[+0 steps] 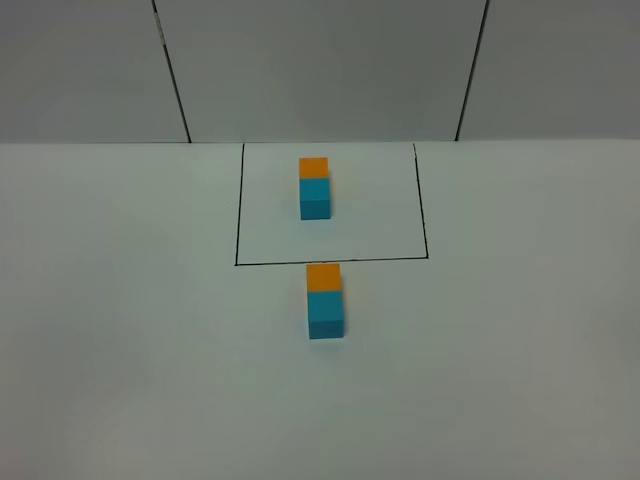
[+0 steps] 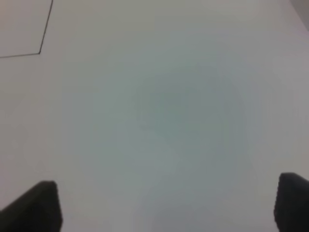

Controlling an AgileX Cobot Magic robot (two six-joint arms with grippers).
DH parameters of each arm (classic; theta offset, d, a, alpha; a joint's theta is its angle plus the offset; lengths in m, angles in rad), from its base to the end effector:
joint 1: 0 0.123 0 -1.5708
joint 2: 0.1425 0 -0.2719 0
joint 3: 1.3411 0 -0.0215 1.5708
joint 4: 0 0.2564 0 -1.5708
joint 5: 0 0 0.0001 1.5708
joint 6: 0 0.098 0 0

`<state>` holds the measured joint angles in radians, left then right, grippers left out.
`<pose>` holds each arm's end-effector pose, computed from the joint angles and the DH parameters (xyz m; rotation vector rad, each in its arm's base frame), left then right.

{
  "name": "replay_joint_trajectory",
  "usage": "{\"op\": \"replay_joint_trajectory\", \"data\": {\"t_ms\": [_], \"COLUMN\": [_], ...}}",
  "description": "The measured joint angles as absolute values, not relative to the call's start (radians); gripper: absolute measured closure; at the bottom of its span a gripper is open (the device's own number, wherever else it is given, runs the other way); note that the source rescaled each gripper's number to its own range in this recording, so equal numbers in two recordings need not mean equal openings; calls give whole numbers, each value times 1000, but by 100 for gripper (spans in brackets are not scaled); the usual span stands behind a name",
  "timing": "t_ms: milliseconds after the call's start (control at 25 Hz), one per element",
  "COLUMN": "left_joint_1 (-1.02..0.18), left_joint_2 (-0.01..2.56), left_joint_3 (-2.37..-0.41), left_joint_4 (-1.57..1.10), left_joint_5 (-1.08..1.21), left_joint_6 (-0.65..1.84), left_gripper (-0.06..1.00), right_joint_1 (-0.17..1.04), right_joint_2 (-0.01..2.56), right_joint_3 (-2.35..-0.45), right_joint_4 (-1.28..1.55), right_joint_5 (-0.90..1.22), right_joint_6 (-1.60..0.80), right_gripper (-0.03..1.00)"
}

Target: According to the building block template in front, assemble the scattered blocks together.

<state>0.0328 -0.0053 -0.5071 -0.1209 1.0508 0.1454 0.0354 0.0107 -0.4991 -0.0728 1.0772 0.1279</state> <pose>0.0183 -0.0097 0.2803 0.1192 2.0128 -0.0309 0.0206 -0.0056 0.2751 0.0993 2.0678 0.0127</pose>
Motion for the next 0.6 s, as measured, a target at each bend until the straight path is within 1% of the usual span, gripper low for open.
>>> {"op": "replay_joint_trajectory", "data": {"t_ms": [80, 200, 600], "left_joint_1": [33, 33, 33], "left_joint_2": [-5, -5, -5], "left_joint_3": [-507, -507, -507], "left_joint_4": [-121, -121, -121], "left_joint_5": [1051, 1051, 1051], "left_joint_6": [145, 145, 145], "left_gripper": [26, 26, 26], "right_joint_1": [35, 35, 35], "right_joint_2": [11, 11, 11], "right_joint_3": [-499, -499, -499], "right_joint_4": [-72, -72, -72], "right_joint_5": [1077, 1077, 1077], "right_joint_6": [128, 127, 127], "right_gripper": [23, 25, 26]}}
